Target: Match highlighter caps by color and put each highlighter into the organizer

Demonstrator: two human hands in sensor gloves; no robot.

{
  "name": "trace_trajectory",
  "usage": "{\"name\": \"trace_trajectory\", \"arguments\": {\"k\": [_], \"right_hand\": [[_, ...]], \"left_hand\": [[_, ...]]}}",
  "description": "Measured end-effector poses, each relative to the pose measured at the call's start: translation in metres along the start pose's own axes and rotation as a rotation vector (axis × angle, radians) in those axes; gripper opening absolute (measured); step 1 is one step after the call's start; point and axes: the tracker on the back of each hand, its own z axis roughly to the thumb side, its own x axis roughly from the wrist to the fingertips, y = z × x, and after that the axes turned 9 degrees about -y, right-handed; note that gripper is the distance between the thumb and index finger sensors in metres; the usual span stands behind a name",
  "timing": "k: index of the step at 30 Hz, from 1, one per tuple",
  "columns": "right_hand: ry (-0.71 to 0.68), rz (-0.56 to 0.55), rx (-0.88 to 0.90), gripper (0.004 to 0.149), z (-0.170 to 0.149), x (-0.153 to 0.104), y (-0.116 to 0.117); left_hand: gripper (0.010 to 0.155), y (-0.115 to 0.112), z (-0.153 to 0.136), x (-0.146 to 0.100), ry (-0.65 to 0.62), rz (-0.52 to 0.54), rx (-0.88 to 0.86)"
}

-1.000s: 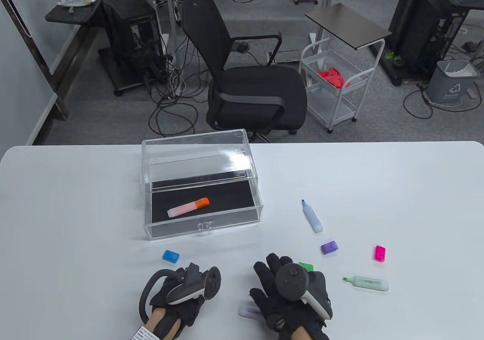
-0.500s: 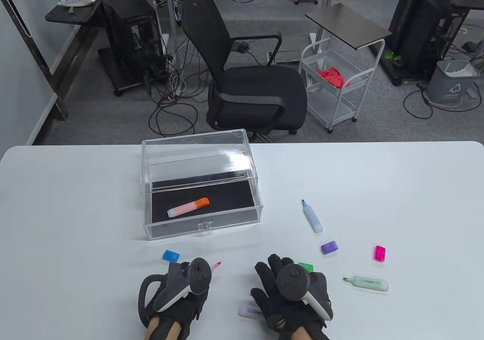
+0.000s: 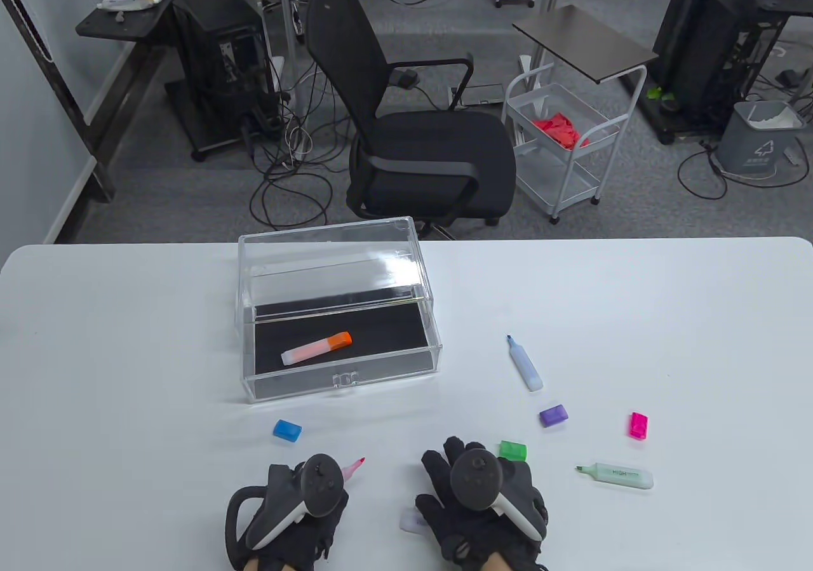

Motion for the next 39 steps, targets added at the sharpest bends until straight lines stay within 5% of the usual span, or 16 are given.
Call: {"name": "trace_trajectory", "arguments": {"k": [6, 13, 18, 23, 32, 39], "right_hand": [[0.012, -0.046, 0.002, 0.068, 0.007, 0.002, -0.012], [0.13, -0.154, -0.148, 0.068, -0.002, 0.01, -0.077], [0.281, -0.208, -0.34, 0.068, -0.031, 0.014, -0.131], [0.479, -0.243, -0.288, 0.068, -0.084, 0.015, -0.168], [0.822, -0.163, -0.201, 0.07, -0.182, 0.02, -0.166], [0.931, -0.089, -0.125, 0.074, -0.22, 0.021, -0.156]], "left_hand": [[0.057, 0.0, -0.003, -0.001, -0.004, 0.028, -0.012], [0.057, -0.001, -0.01, 0.0, 0.007, 0.009, -0.029], [0.056, 0.0, -0.014, 0.0, 0.006, -0.02, -0.065], [0.056, -0.002, -0.011, 0.003, 0.009, -0.045, -0.032], [0.057, -0.005, -0.01, 0.008, 0.016, -0.062, -0.015], [0.057, -0.005, -0.01, 0.009, 0.024, -0.078, 0.001]]}}
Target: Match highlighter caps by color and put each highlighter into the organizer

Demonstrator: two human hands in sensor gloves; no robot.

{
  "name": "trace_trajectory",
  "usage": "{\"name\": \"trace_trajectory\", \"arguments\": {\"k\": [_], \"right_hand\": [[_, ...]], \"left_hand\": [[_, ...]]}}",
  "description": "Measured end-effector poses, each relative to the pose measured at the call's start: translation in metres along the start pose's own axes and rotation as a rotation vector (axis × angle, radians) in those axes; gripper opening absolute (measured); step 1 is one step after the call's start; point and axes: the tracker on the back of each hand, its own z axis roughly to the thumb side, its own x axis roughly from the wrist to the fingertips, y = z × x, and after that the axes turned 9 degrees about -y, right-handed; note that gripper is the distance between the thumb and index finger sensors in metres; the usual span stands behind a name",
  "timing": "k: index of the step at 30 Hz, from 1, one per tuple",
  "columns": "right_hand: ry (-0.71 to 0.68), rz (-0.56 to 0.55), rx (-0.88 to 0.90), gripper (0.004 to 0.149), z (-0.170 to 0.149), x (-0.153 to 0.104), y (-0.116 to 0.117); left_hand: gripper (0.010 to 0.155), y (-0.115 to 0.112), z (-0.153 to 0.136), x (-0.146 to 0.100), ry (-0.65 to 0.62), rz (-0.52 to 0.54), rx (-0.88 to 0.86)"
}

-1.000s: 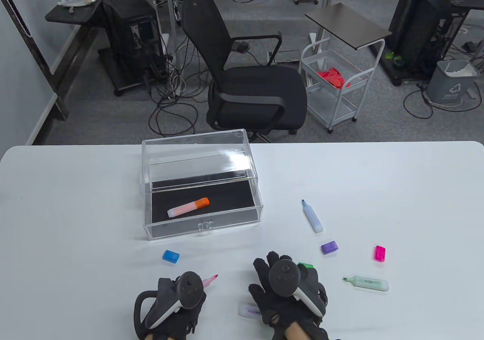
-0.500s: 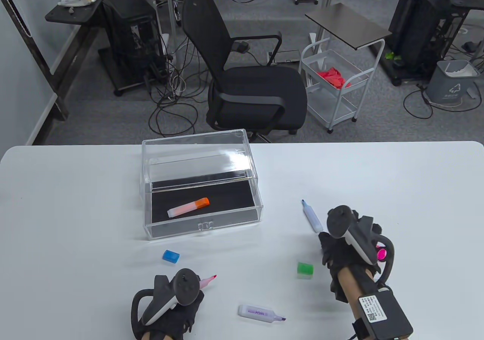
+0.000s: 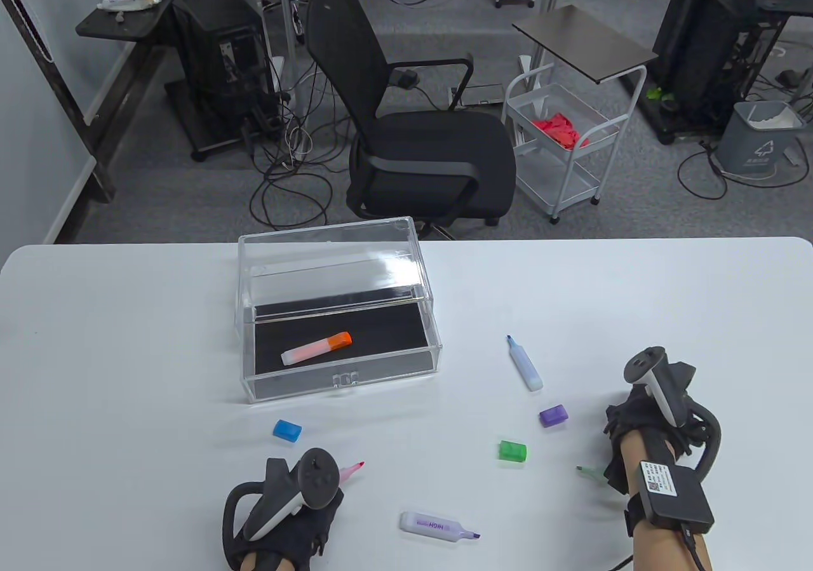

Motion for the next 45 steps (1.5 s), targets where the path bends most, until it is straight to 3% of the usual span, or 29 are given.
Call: {"name": "trace_trajectory", "arguments": {"k": [8, 16, 25, 36, 45], "right_hand": [[0.021, 0.005, -0.029, 0.07, -0.002, 0.011, 0.006], [-0.029, -0.072, -0.009, 0.06, -0.005, 0.006, 0.006], [-0.198, -0.169, 0.052, 0.052, 0.007, -0.038, -0.006], [-0.379, -0.123, 0.234, 0.052, 0.027, -0.089, 0.003], [-0.51, -0.058, 0.533, 0.052, 0.043, -0.132, 0.022]], "left_hand": [[0.057, 0.0, 0.002, 0.002, 0.005, -0.015, 0.015], [0.057, -0.001, 0.004, 0.003, -0.004, -0.021, 0.01], [0.057, -0.003, 0.015, 0.007, -0.048, -0.029, 0.005], [0.057, -0.007, 0.034, 0.01, -0.12, -0.032, 0.004], [0.057, -0.009, 0.036, 0.011, -0.185, -0.01, -0.049]]}}
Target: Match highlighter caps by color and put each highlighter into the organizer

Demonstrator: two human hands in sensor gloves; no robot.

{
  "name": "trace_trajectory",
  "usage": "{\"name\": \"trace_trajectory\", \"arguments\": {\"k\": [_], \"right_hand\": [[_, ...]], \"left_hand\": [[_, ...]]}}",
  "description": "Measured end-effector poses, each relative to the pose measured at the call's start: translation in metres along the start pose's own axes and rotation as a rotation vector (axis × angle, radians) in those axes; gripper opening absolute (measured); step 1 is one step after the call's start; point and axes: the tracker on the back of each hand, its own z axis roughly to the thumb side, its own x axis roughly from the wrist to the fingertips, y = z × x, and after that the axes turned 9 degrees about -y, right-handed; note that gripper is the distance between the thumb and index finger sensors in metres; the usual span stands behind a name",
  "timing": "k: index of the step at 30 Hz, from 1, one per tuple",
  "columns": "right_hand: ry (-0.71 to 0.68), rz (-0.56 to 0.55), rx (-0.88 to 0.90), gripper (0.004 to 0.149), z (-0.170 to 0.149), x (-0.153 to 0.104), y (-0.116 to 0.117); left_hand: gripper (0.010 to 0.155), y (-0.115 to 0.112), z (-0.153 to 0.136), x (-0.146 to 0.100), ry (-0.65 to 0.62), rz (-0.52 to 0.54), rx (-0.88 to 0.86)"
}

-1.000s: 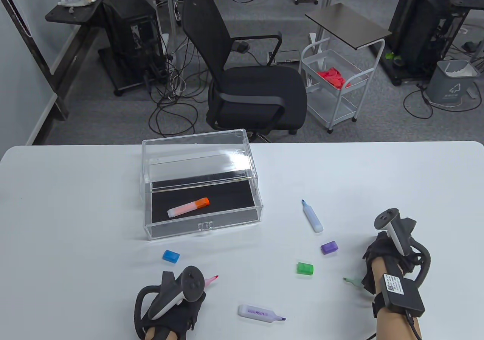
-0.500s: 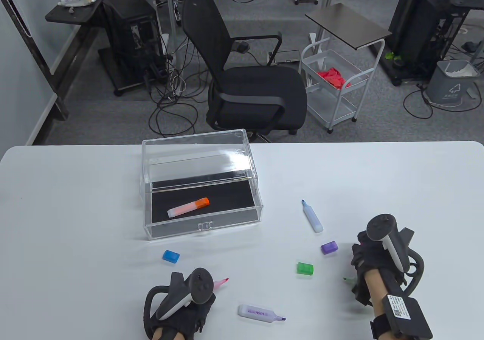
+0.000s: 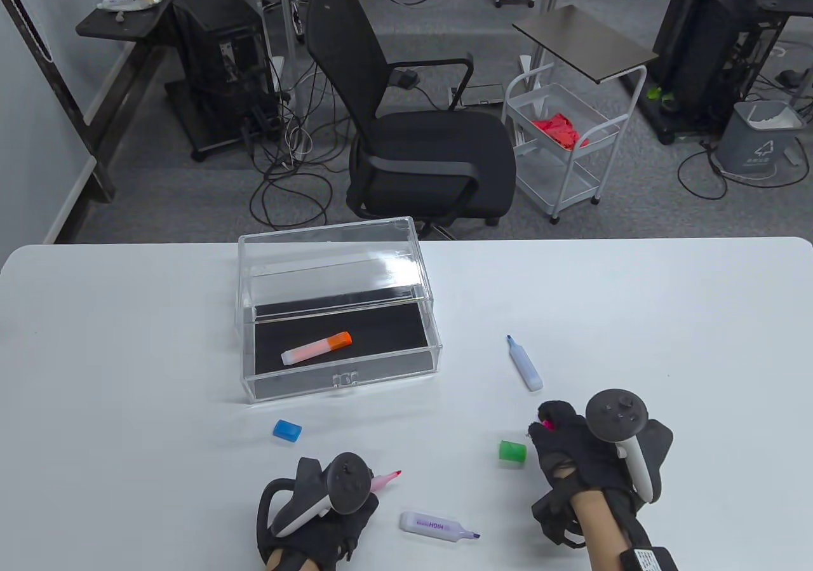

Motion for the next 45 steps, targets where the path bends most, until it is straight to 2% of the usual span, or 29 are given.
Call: {"name": "trace_trajectory", "arguments": {"k": [3, 10, 15, 22, 30, 41, 45], "right_hand": [[-0.024, 0.034, 0.084, 0.052, 0.005, -0.008, 0.012], [-0.067, 0.039, 0.286, 0.05, 0.012, -0.023, 0.045], [-0.09, 0.043, 0.306, 0.048, 0.013, -0.027, 0.066], [-0.143, 0.013, 0.363, 0.045, 0.019, -0.03, 0.081], [-0.217, -0.034, 0.351, 0.044, 0.023, -0.037, 0.085], [-0.32, -0.003, 0.334, 0.043, 0.034, -0.045, 0.098], [-0.375, 0.076, 0.414, 0.041, 0.034, -0.042, 0.104]], "left_hand": [[0.057, -0.001, 0.002, 0.0, -0.025, 0.014, -0.006], [0.057, 0.0, 0.009, -0.002, -0.081, 0.082, -0.039], [0.057, 0.002, 0.017, -0.005, -0.124, 0.127, -0.054], [0.057, 0.002, 0.027, -0.009, -0.176, 0.182, -0.056], [0.057, -0.001, 0.035, -0.007, -0.201, 0.196, -0.074], [0.057, -0.002, 0.038, -0.005, -0.22, 0.226, -0.109], [0.057, -0.001, 0.036, -0.007, -0.235, 0.249, -0.154]]}}
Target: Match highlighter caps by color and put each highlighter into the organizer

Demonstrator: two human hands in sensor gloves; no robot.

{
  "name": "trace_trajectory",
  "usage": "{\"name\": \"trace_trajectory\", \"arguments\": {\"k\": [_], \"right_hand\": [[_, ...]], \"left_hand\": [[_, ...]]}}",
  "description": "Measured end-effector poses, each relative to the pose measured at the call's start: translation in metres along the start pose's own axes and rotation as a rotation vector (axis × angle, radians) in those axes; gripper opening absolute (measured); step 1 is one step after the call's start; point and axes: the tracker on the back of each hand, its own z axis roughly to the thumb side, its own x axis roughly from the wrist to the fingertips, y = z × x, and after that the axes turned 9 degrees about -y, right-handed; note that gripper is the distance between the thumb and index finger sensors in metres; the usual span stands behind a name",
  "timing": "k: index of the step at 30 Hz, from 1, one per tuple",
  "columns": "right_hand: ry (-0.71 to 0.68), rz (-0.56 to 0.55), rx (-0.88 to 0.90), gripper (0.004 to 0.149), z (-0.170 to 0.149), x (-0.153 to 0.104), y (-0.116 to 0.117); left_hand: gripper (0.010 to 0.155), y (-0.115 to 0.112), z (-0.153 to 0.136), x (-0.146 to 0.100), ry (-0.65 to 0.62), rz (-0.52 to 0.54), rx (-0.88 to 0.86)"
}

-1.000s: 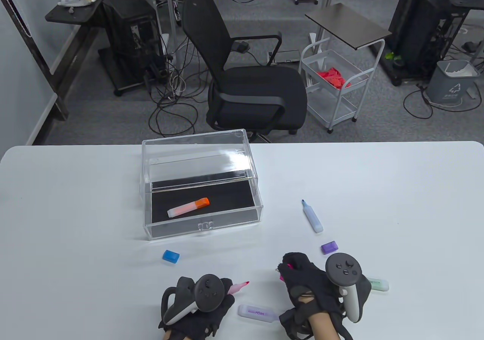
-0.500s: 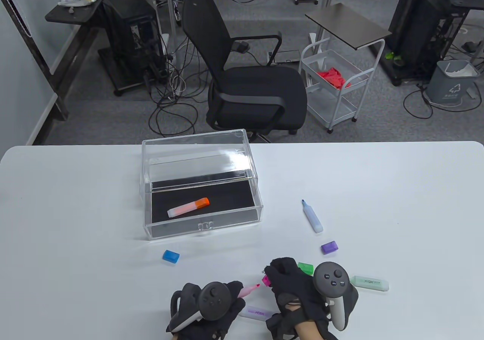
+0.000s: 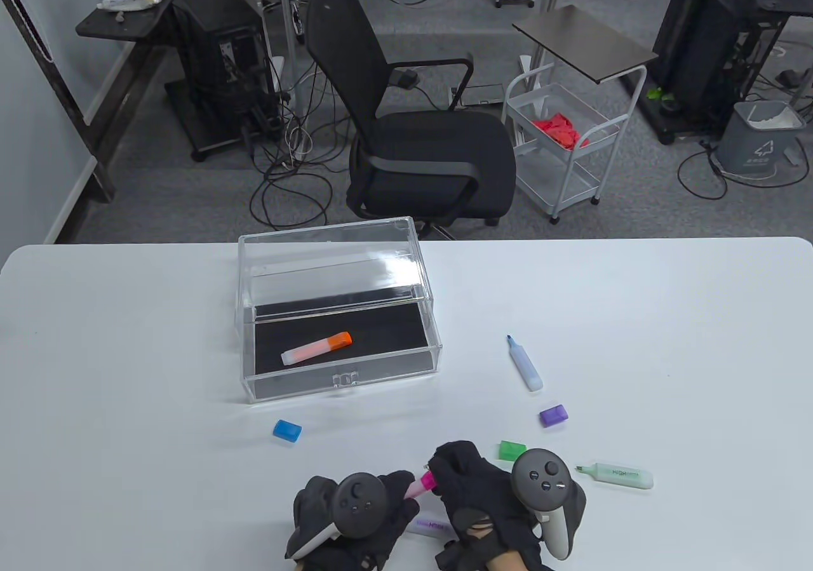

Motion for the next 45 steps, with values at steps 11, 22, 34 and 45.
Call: {"name": "trace_trajectory", "arguments": {"k": [11, 22, 34, 45], "right_hand": [[-0.064, 0.139, -0.04, 0.042, 0.003, 0.001, 0.006], [-0.093, 0.163, -0.122, 0.042, 0.003, 0.001, 0.008], [-0.096, 0.073, -0.278, 0.06, 0.011, -0.002, -0.002], [-0.048, 0.124, -0.451, 0.065, 0.013, -0.002, -0.005]], "left_hand": [[0.055, -0.002, 0.011, -0.003, -0.057, 0.067, 0.032], [0.054, -0.003, 0.011, -0.001, -0.044, 0.059, 0.031], [0.056, 0.031, -0.009, 0.013, 0.029, 0.018, 0.15], [0.057, 0.095, -0.051, 0.077, 0.175, 0.075, 0.368]]}}
